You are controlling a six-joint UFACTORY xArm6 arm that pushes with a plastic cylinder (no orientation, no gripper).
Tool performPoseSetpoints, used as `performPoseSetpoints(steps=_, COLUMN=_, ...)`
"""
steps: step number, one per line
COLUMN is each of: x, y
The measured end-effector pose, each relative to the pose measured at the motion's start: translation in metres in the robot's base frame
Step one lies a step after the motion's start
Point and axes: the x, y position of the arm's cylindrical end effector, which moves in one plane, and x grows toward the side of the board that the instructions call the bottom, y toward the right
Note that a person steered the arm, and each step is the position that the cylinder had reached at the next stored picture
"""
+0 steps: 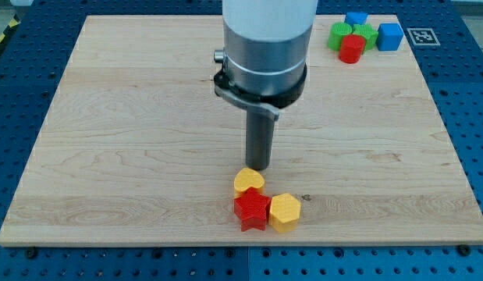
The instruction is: Move your arm towards the top center of the board
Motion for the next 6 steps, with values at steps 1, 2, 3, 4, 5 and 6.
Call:
performPoseSetpoints(steps=1, x=-0.025, y=-0.001)
performPoseSetpoints(steps=2, x=-0.025, y=-0.001)
performPoseSetpoints(steps=3, x=-0.031, y=-0.004)
performPoseSetpoints(steps=4, x=-0.083, y=-0.025)
performPoseSetpoints(steps=5, x=-0.163, y=-0.028)
performPoseSetpoints(steps=6, x=-0.249, y=-0.002)
